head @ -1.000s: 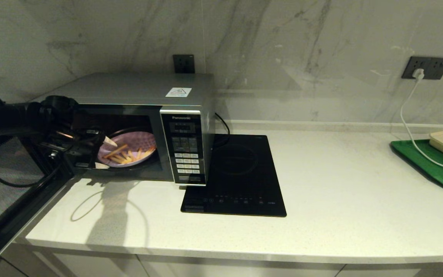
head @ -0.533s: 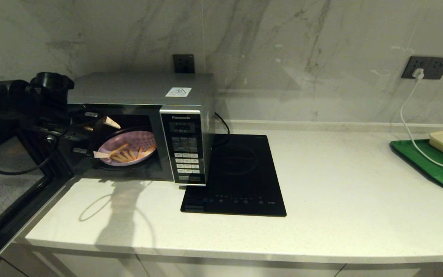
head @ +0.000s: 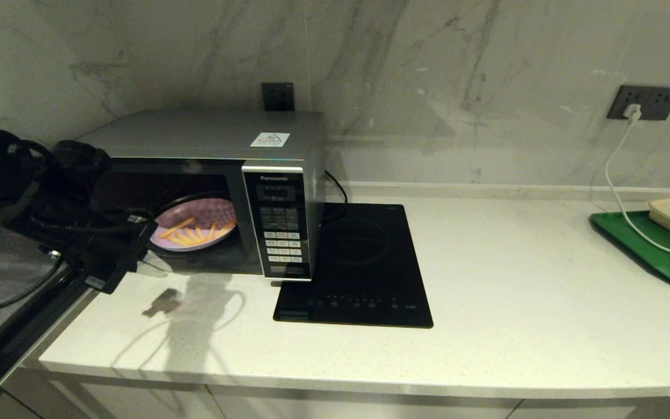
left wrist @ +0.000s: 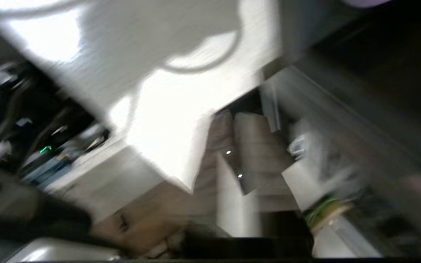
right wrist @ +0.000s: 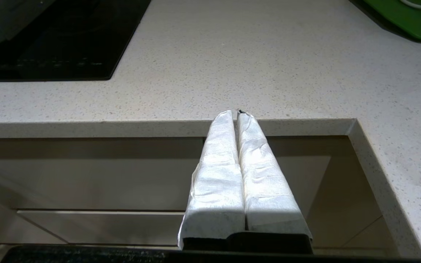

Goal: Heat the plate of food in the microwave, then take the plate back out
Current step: Close the microwave oven

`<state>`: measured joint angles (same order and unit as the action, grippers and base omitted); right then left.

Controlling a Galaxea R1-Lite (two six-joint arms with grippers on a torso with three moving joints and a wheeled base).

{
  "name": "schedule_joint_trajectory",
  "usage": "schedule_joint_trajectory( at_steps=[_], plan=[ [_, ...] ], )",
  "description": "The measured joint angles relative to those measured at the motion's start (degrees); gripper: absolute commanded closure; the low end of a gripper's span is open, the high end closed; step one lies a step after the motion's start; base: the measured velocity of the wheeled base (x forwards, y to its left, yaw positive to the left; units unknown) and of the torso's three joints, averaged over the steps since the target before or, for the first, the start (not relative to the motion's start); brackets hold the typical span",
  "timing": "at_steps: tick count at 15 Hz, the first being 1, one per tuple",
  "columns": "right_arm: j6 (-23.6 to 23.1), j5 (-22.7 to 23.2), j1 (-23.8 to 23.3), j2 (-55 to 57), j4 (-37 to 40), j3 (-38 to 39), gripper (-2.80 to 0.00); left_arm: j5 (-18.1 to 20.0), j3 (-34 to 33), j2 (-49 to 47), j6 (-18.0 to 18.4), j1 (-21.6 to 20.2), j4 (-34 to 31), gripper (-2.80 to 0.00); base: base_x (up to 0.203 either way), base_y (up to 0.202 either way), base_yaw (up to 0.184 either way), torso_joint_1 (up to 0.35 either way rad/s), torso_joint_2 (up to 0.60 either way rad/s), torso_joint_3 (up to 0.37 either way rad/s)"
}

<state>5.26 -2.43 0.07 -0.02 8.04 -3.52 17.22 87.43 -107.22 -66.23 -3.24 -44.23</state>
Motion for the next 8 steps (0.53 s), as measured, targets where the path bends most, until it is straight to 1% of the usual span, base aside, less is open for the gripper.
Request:
schedule_joint_trajectory(
  at_steps=[1, 3, 4, 5, 6, 7, 8],
  plan=[
    [-0.02, -0.02, 0.00, 0.00, 0.00, 0.00, 0.00, -0.21, -3.29, 1.94, 0.24, -0.06, -0.17, 0.00, 0.000, 0.000, 0.000, 0.000, 0.00, 0.000],
    [-0.03, 0.00, 0.00, -0.02, 0.00, 0.00, 0.00, -0.69, -7.10, 6.83, 0.70, -0.20, -0.23, 0.00, 0.000, 0.000, 0.000, 0.000, 0.00, 0.000],
    [0.00, -0.02, 0.00, -0.02, -0.02, 0.00, 0.00, -0.78, -7.88, 9.67, 1.55, -0.20, -0.44, 0.00, 0.000, 0.000, 0.000, 0.000, 0.00, 0.000],
    [-0.03, -0.02, 0.00, -0.02, -0.02, 0.00, 0.00, -0.90, -8.29, 13.14, 3.70, -0.20, -1.40, 0.00, 0.000, 0.000, 0.000, 0.000, 0.00, 0.000],
    [0.00, 0.00, 0.00, -0.02, 0.00, 0.00, 0.00, -1.33, -8.38, 16.84, 7.73, -0.62, -3.37, 0.00, 0.000, 0.000, 0.000, 0.000, 0.00, 0.000],
    [0.00, 0.00, 0.00, 0.00, 0.00, 0.00, 0.00, -2.27, -8.27, 20.17, 13.39, -2.05, -5.78, 0.00, 0.000, 0.000, 0.000, 0.000, 0.00, 0.000],
    [-0.03, -0.01, 0.00, -0.02, 0.00, 0.00, 0.00, -3.78, -7.99, 23.39, 20.55, -5.19, -8.07, 0.00, 0.000, 0.000, 0.000, 0.000, 0.00, 0.000]
  ],
)
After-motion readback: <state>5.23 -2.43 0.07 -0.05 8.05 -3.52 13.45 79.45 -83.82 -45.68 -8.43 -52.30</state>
